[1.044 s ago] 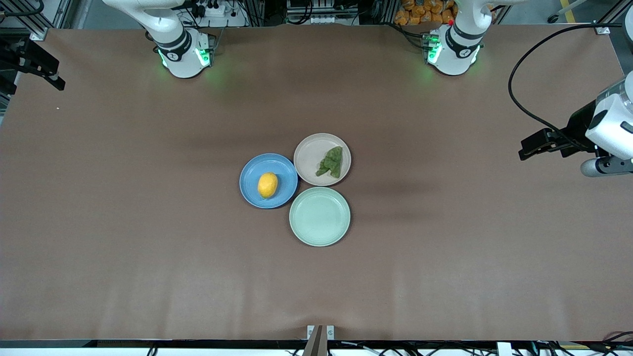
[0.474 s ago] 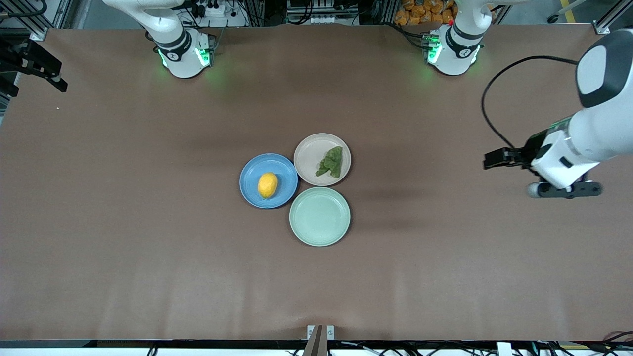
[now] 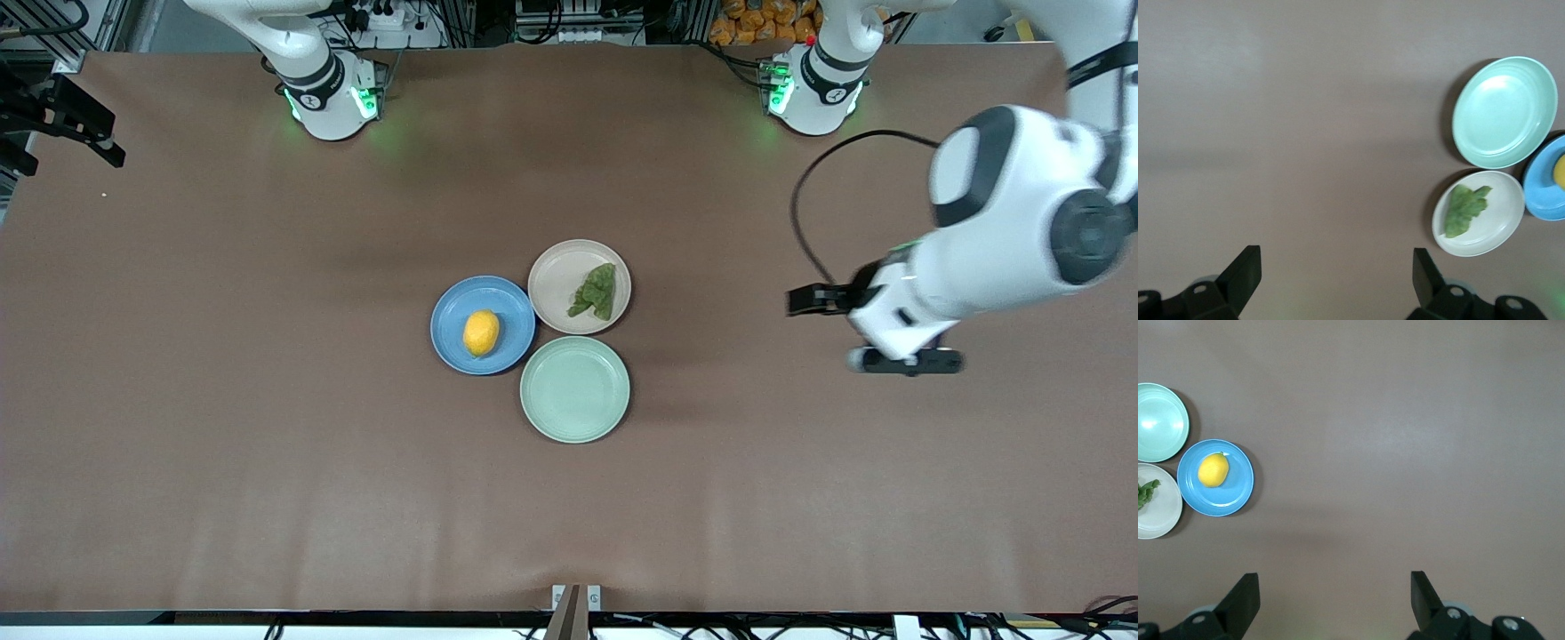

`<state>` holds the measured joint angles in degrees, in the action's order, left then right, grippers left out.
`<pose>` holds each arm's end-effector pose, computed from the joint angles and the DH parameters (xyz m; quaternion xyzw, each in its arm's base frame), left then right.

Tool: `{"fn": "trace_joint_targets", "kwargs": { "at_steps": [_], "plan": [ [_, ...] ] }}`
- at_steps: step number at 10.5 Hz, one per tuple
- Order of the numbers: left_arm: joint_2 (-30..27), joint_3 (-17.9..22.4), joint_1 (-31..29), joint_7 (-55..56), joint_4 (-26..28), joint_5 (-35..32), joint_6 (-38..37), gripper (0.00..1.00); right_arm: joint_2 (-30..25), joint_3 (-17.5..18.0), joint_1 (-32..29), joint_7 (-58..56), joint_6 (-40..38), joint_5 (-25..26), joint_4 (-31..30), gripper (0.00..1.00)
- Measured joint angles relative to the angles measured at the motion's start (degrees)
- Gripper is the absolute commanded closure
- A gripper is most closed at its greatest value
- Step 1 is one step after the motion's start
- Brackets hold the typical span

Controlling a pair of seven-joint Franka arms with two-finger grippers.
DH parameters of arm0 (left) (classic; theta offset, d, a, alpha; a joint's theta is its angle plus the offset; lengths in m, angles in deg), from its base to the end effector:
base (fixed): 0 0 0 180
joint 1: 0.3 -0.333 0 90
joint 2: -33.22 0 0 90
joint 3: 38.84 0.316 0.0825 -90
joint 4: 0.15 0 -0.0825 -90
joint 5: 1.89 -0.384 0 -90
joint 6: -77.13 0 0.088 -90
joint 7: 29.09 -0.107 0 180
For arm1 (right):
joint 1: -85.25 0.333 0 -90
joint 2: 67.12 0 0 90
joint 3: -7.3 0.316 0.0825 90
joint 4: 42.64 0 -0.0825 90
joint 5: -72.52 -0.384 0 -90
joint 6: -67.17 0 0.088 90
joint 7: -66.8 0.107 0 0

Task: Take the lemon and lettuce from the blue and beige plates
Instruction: 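Move the left gripper toward the lettuce on the beige plate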

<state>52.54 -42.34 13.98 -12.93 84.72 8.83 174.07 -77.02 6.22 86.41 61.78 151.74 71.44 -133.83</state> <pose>0.6142 -0.2103 0.4748 0.9928 0.0041 -0.0897 0.0792 0.4880 0.0018 0.6964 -0.9985 -0.0457 -0.0290 0.0097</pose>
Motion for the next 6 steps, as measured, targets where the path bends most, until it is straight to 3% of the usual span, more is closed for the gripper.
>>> {"fn": "trace_joint_targets", "kwargs": {
  "at_steps": [6],
  "plan": [
    [5.8,-0.8,9.5,6.8,0.2,0.1,4.2,0.00,0.3,0.2,1.6,0.0,1.5,-0.1,-1.5,0.00]
  ]
}}
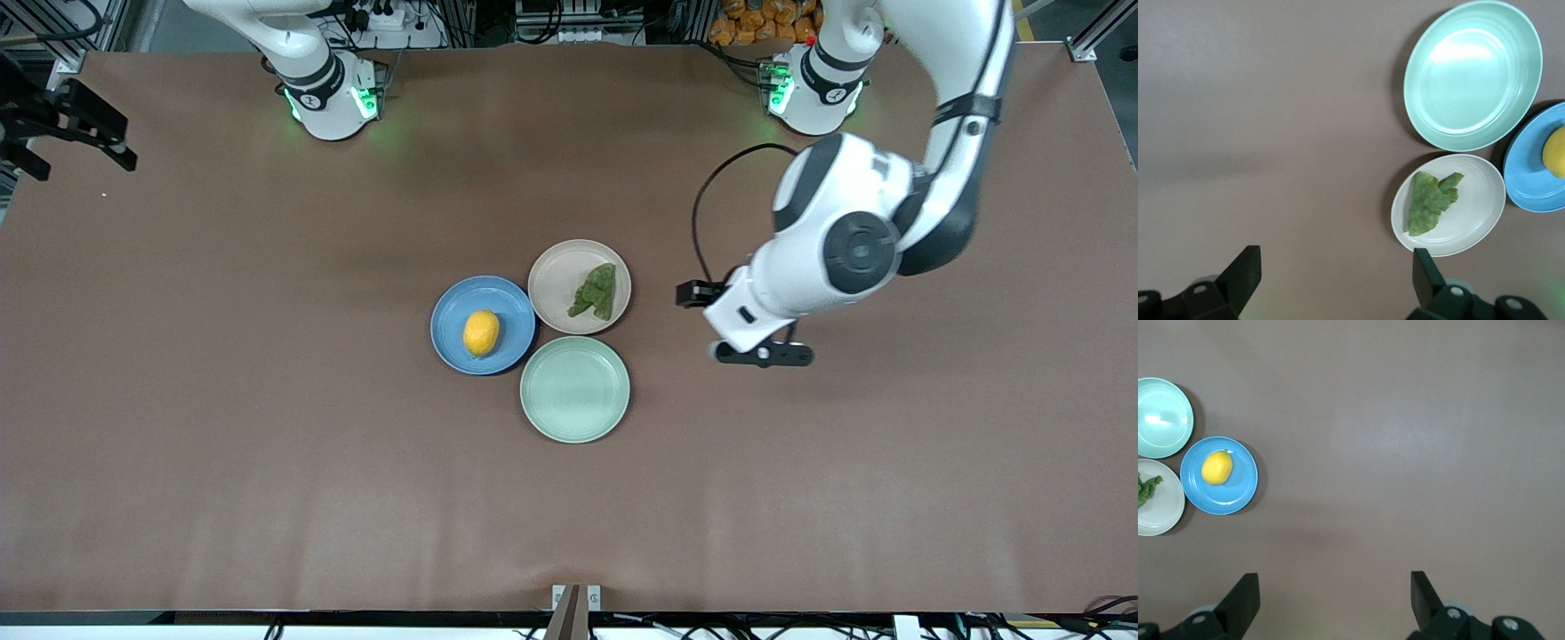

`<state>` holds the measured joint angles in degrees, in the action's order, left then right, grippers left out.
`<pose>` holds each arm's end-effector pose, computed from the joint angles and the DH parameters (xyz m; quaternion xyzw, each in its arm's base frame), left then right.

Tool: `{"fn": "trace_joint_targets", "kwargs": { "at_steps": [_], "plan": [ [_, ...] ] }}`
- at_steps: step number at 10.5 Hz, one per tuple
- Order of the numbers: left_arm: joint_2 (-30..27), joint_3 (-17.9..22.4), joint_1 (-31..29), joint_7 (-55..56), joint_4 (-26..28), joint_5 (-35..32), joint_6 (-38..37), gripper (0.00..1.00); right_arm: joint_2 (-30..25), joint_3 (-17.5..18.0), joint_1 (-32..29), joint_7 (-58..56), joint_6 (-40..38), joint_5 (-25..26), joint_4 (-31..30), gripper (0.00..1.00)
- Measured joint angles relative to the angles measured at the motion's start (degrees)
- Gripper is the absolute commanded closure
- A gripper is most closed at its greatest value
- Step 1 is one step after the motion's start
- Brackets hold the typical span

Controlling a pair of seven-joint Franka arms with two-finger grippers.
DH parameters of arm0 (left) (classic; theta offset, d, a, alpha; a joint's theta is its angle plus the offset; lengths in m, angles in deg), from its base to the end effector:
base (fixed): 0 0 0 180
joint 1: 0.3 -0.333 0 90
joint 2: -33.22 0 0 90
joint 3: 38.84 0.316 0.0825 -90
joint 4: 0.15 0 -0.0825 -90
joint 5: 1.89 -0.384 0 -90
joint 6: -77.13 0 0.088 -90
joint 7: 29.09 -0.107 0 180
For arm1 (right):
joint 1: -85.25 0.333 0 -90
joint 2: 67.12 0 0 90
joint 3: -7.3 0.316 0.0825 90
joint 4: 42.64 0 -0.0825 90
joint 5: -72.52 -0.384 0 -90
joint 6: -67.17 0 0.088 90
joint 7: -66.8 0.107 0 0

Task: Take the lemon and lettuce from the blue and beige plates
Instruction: 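Move the left gripper toward the lettuce on the beige plate, then lower the left gripper onto the lettuce while the right gripper reaches the lemon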

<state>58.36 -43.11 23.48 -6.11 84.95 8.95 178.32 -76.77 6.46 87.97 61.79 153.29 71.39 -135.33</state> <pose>0.5855 -0.3225 0.4117 0.9911 -0.0161 -0.1165 0.0629 0.4928 0.0176 0.6847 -0.9977 -0.0611 -0.0272 0.0103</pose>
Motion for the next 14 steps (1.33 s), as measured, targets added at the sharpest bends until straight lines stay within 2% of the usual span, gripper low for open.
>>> {"fn": "trace_joint_targets", "kwargs": {
  "at_steps": [4,10,14],
  "plan": [
    [3.8,-0.2,6.4,6.5,0.6,0.0,5.3,0.00,1.0,0.1,2.8,4.0,2.8,0.0,-2.5,0.00],
    [10.5,-0.3,14.8,12.7,6.8,0.0,20.7,0.00,4.6,0.2,6.9,9.6,5.7,0.0,-2.9,0.00],
    [14.3,-0.3,17.3,17.4,6.8,0.0,23.6,0.00,7.9,0.2,11.0,16.6,8.3,0.4,-3.0,0.00]
  ]
}}
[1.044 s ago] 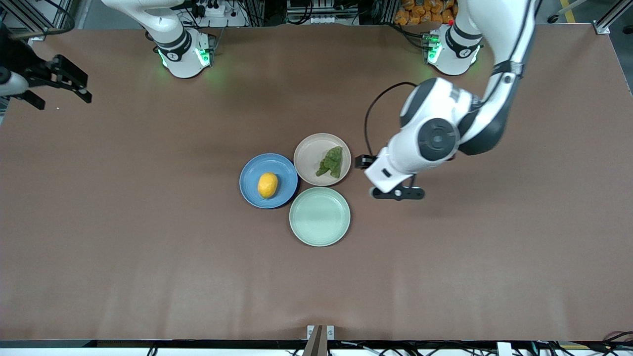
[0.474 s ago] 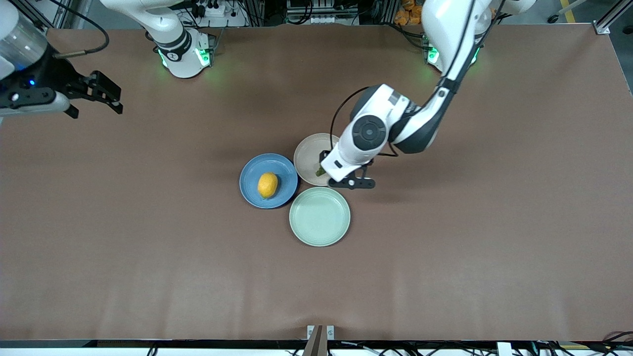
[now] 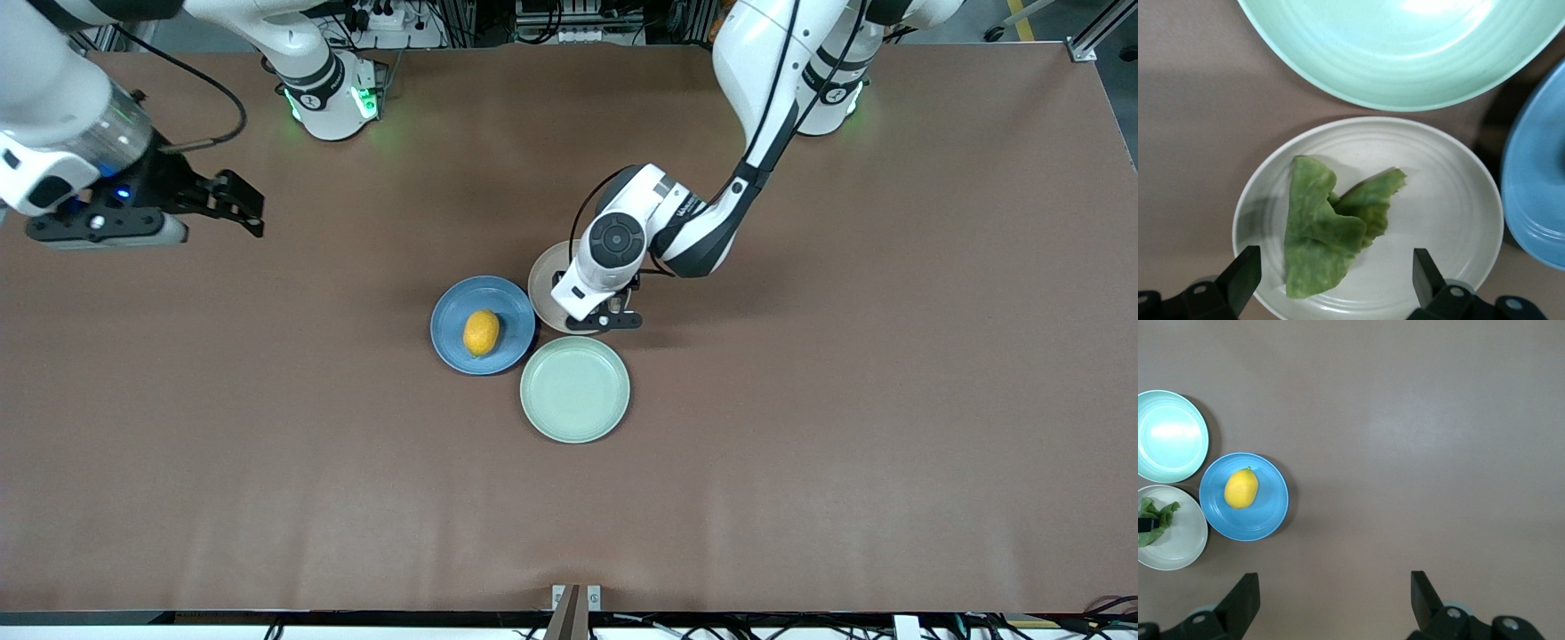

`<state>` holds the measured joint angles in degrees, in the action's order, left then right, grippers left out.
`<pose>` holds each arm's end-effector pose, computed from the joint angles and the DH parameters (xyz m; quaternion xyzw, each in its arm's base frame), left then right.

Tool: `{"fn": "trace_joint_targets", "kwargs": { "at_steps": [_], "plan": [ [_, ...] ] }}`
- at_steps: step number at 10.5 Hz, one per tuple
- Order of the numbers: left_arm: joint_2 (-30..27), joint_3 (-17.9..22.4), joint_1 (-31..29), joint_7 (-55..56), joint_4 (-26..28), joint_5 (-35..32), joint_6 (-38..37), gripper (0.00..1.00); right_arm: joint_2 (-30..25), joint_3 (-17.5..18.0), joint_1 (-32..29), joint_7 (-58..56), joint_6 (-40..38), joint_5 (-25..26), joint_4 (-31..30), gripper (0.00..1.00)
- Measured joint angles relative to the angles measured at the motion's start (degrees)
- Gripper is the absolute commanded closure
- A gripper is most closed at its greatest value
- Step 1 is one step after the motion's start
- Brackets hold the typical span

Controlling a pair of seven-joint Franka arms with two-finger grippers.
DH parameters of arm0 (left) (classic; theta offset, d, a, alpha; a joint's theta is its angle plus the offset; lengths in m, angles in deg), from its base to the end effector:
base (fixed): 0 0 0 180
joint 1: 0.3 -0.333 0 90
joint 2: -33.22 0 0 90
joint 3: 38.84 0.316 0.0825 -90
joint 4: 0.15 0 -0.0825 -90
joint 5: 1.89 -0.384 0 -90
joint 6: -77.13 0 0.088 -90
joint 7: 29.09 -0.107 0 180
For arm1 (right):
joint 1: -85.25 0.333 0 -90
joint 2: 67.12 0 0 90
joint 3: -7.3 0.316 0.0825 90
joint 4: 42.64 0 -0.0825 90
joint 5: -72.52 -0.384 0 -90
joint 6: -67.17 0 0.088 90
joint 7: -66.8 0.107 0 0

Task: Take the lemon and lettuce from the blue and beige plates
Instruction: 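Lower the left gripper onto the lettuce while the right gripper reaches the lemon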

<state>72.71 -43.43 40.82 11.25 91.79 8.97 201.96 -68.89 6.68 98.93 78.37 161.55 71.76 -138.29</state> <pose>0.4766 -0.4893 0.2178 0.9931 0.0194 -0.1102 0.0344 0.5358 0.1256 0.6015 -0.9999 -0.0125 -0.0028 0.0076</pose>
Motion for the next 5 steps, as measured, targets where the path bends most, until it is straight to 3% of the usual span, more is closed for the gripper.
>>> {"fn": "trace_joint_targets", "kwargs": {
  "at_steps": [3,5],
  "plan": [
    [1.2,0.0,0.4,0.2,0.0,0.0,0.8,0.00,2.9,0.0,4.0,8.1,1.8,0.0,-0.1,0.00],
    [1.6,0.0,1.0,0.8,0.0,0.0,1.3,0.08,6.4,0.0,7.7,14.1,4.9,0.0,-0.5,0.00]
  ]
}}
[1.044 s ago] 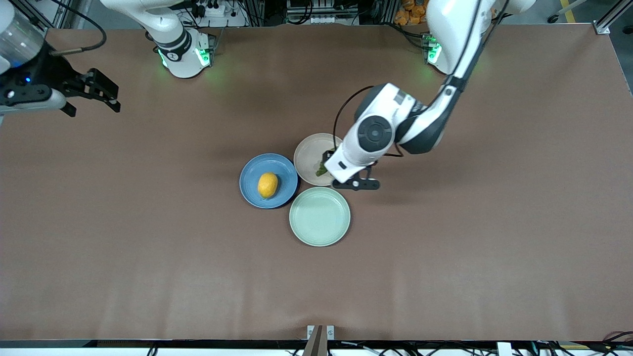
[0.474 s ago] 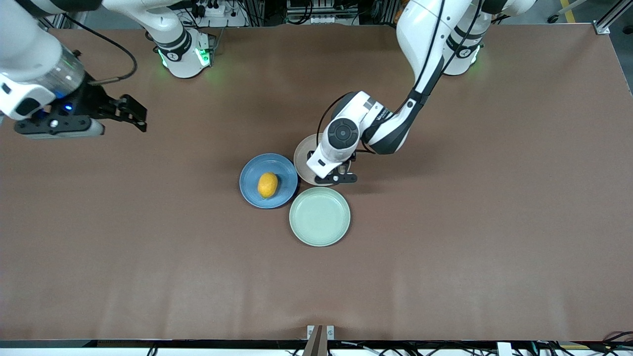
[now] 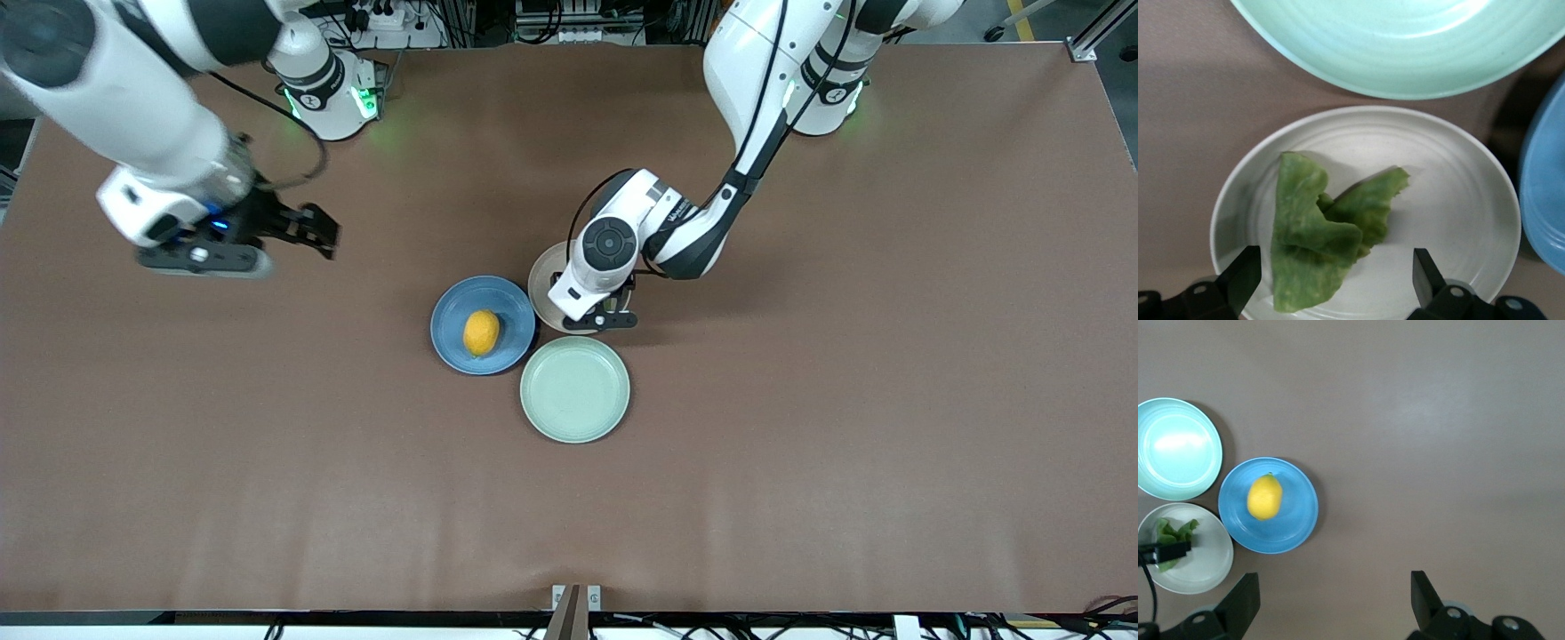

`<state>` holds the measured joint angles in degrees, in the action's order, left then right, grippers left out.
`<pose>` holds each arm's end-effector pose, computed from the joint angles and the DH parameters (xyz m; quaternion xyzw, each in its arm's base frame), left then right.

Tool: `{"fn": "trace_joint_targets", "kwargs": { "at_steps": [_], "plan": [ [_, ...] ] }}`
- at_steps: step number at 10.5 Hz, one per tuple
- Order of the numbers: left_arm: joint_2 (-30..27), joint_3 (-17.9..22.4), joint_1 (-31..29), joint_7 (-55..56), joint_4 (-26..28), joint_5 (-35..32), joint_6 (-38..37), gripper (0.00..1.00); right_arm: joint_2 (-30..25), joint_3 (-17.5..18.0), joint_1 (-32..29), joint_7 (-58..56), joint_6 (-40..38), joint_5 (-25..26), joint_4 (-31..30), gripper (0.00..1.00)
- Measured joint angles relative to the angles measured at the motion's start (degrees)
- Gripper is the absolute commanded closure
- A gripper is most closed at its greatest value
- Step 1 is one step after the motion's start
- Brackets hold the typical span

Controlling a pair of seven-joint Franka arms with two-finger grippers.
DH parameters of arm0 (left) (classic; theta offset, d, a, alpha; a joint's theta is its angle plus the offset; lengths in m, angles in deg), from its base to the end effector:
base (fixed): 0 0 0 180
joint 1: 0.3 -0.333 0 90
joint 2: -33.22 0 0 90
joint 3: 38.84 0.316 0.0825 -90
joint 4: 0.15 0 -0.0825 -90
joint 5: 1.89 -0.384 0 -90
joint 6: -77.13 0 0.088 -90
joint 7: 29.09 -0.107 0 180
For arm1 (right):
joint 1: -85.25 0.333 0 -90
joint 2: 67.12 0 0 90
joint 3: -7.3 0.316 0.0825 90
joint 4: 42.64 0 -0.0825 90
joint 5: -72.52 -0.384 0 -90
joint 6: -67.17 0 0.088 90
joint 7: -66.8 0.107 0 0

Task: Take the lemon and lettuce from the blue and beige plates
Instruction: 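Lower the left gripper onto the lettuce while the right gripper reaches the lemon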

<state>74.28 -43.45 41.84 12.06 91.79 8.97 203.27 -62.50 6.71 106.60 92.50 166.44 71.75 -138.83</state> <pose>0.4674 -0.4969 0.2009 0.9930 0.0199 -0.1120 0.0307 0.5469 0.2088 0.5410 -0.9989 0.0443 0.0148 0.0004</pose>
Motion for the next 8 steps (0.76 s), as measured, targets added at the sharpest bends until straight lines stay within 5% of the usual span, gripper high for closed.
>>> {"fn": "trace_joint_targets", "kwargs": {
  "at_steps": [6,7,8],
  "plan": [
    [0.6,0.0,0.4,0.5,0.1,0.0,0.2,0.04,15.4,0.0,6.9,10.6,16.2,-3.6,-1.5,0.00],
    [0.9,0.0,0.4,0.5,0.1,0.0,0.4,0.12,16.9,0.0,7.1,10.8,19.7,-4.6,-2.6,0.00],
    [1.1,0.0,0.4,0.5,0.1,0.0,0.6,0.39,17.5,0.0,7.5,11.0,23.2,-5.3,-4.6,0.00]
  ]
}}
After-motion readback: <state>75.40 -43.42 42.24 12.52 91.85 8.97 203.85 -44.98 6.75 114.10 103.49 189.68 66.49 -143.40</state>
